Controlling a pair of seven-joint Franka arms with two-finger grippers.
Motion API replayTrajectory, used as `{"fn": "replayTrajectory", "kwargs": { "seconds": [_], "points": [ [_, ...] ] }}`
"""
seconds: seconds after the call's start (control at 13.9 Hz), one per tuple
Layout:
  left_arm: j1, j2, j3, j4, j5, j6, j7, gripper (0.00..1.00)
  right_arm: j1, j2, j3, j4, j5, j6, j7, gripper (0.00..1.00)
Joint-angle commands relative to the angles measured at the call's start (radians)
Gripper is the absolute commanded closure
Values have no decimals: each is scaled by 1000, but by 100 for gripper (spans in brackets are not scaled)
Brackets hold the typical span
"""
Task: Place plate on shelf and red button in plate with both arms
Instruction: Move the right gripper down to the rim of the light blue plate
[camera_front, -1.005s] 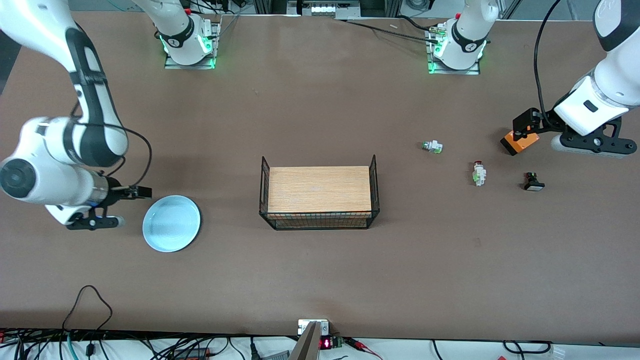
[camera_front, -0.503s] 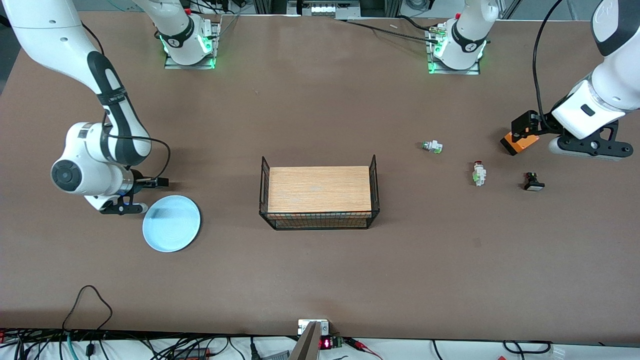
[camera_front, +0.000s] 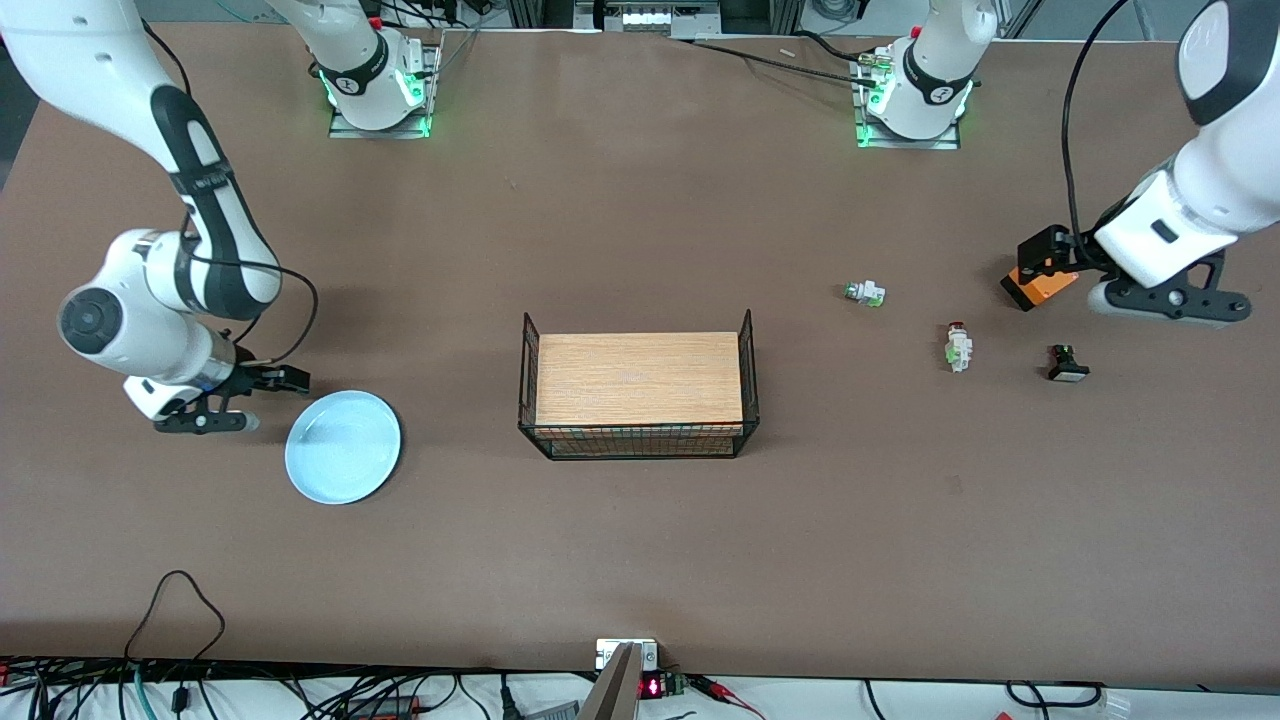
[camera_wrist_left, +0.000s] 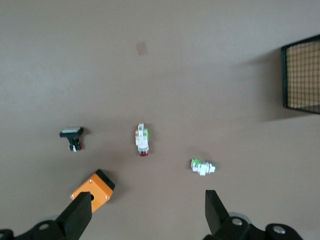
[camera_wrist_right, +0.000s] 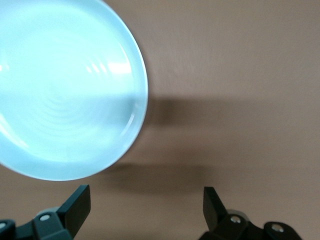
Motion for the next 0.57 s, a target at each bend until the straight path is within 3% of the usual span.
{"fn": "replayTrajectory", "kwargs": {
  "seconds": [0.0,0.29,0.5],
  "points": [
    [8,26,2,16,21,-24,3,0,9,-23,2,-23,18,7,-12,0],
    [8,26,3,15,21,-28,4,0,-9,28,2,-23,24,82,-9,0],
    [7,25,-1,18,21,-28,4,0,-5,63,2,-18,139,105,-12,0]
  ]
}}
